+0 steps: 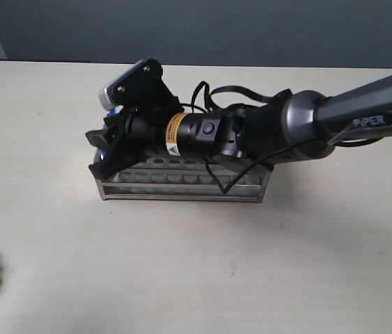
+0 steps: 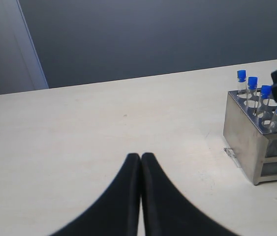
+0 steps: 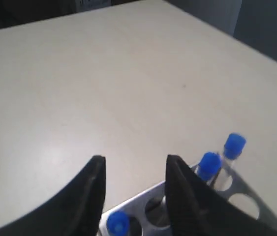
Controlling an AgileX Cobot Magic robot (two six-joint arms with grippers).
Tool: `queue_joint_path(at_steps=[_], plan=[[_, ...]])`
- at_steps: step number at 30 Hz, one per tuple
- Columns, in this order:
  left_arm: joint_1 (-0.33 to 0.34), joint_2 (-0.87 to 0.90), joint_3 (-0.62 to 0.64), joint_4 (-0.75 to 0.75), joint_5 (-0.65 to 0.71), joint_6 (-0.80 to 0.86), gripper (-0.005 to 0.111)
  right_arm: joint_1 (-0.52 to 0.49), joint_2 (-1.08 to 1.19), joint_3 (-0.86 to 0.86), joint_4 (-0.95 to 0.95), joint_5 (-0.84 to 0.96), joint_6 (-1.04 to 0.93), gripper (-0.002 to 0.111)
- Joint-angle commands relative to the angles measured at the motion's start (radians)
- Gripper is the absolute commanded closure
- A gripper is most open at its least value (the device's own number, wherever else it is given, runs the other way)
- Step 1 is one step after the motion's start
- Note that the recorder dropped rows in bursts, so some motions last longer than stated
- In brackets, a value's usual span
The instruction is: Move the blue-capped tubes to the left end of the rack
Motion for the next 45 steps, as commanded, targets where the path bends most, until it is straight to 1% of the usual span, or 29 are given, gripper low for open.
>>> queue_joint_path(at_steps=[1,3,4,5,6,7,8,9,10,12,13,16,18,19,20,21,22,23,26,28,29,31,32,34,36,38,39,41,45], plan=[[-0.004,0.003,-0.005,-0.005,-0.008,-0.001,0.106,-0.004,-0.128,-0.003,0.047,0.076,-0.048,0.069],[-0.004,0.003,-0.005,-0.005,-0.008,-0.001,0.106,-0.004,-0.200,-0.003,0.055,0.154,-0.054,0.069],[-0.004,0.003,-0.005,-0.005,-0.008,-0.001,0.106,-0.004,-0.230,-0.003,0.055,0.187,-0.070,0.071],[-0.004,0.003,-0.005,-0.005,-0.008,-0.001,0.106,-0.004,-0.271,-0.003,0.055,0.231,-0.090,0.076],[-0.004,0.003,-0.005,-0.005,-0.008,-0.001,0.106,-0.004,-0.313,-0.003,0.055,0.275,-0.117,0.085],[-0.004,0.003,-0.005,-0.005,-0.008,-0.001,0.106,-0.011,-0.403,-0.003,0.055,0.377,-0.155,0.109],[-0.004,0.003,-0.005,-0.005,-0.008,-0.001,0.106,-0.017,-0.451,-0.001,0.055,0.430,-0.155,0.108],[-0.004,0.003,-0.005,-0.005,-0.008,-0.001,0.106,-0.040,-0.540,-0.001,0.055,0.550,-0.155,0.108],[-0.004,0.003,-0.005,-0.005,-0.008,-0.001,0.106,-0.055,-0.589,0.001,0.055,0.613,-0.153,0.108],[-0.004,0.003,-0.005,-0.005,-0.008,-0.001,0.106,-0.085,-0.692,0.015,0.055,0.710,-0.151,0.108],[-0.004,0.003,-0.005,-0.005,-0.008,-0.001,0.106,-0.113,-0.780,0.047,0.055,0.736,-0.147,0.108],[-0.004,0.003,-0.005,-0.005,-0.008,-0.001,0.106,-0.218,-1.019,0.188,0.046,0.742,-0.048,0.108],[-0.004,0.003,-0.005,-0.005,-0.008,-0.001,0.106,-0.303,-1.172,0.328,0.002,0.794,0.026,0.108],[-0.004,0.003,-0.005,-0.005,-0.008,-0.001,0.106,-0.354,-1.259,0.410,-0.032,0.866,0.094,0.108],[-0.004,0.003,-0.005,-0.005,-0.008,-0.001,0.106,-0.377,-1.307,0.452,-0.053,0.919,0.146,0.108],[-0.004,0.003,-0.005,-0.005,-0.008,-0.001,0.106,-0.404,-1.373,0.503,-0.091,1.016,0.217,0.108],[-0.004,0.003,-0.005,-0.005,-0.008,-0.001,0.106,-0.412,-1.400,0.522,-0.095,1.074,0.241,0.108],[-0.004,0.003,-0.005,-0.005,-0.008,-0.001,0.106,-0.419,-1.437,0.540,-0.101,1.178,0.244,0.108],[-0.004,0.003,-0.005,-0.005,-0.008,-0.001,0.106,-0.421,-1.503,0.546,-0.104,1.387,0.248,0.108],[-0.004,0.003,-0.005,-0.005,-0.008,-0.001,0.106,-0.421,-1.536,0.546,-0.086,1.430,0.309,0.108],[-0.004,0.003,-0.005,-0.005,-0.008,-0.001,0.106,-0.421,-1.553,0.546,-0.087,1.430,0.355,0.108],[-0.004,0.003,-0.005,-0.005,-0.008,-0.001,0.106,-0.421,-1.575,0.546,-0.149,1.392,0.417,0.108],[-0.004,0.003,-0.005,-0.005,-0.008,-0.001,0.106,-0.421,-1.575,0.548,-0.159,1.333,0.430,0.108],[-0.004,0.003,-0.005,-0.005,-0.008,-0.001,0.106,-0.425,-1.596,0.594,-0.209,1.151,0.405,0.108],[-0.004,0.003,-0.005,-0.005,-0.008,-0.001,0.106,-0.451,-1.633,0.670,-0.241,0.977,0.374,0.108],[-0.004,0.003,-0.005,-0.005,-0.008,-0.001,0.106,-0.513,-1.684,0.768,-0.256,0.798,0.372,0.108],[-0.004,0.003,-0.005,-0.005,-0.008,-0.001,0.106,-0.545,-1.706,0.807,-0.245,0.739,0.372,0.108],[-0.004,0.003,-0.005,-0.005,-0.008,-0.001,0.106,-0.642,-1.757,0.898,-0.190,0.625,0.372,0.108],[-0.004,0.003,-0.005,-0.005,-0.008,-0.001,0.106,-0.849,-1.824,1.016,-0.010,0.551,0.322,0.108]])
